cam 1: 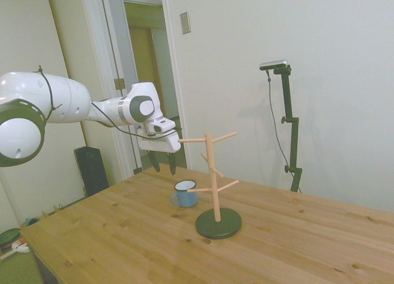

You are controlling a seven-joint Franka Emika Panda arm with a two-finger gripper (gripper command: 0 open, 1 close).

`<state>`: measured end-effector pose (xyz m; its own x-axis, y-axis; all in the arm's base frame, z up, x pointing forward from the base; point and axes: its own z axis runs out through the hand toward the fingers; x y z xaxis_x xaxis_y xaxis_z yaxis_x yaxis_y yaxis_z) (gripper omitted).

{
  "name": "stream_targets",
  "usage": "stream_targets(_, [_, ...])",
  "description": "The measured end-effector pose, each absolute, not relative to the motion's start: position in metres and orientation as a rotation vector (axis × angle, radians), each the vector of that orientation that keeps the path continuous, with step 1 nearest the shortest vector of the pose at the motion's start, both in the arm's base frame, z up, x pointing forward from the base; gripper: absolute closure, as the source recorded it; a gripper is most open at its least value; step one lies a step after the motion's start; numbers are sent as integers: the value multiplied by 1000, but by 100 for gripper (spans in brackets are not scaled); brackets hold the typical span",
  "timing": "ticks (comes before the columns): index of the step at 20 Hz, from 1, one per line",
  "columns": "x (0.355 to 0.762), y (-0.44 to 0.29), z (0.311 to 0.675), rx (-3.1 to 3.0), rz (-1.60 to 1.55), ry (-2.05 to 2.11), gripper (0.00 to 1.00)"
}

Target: Hang the mug

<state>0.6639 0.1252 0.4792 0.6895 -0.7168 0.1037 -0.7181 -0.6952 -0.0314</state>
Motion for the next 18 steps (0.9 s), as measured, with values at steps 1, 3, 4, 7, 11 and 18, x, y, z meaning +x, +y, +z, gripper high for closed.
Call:
stream_targets(1, [666,126,475,2875,164,-1220,0])
stream_targets(3, [670,127,466,2870,154,-1218,0])
stream_targets(4, [672,128,463,2868,150,-1217,0])
stream_targets(7, [677,128,452,2860,139,-1216,0])
stream_targets(11, [683,122,442,2846,129,-1226,0])
stream_targets(18, [694,117,426,2831,117,-1238,0])
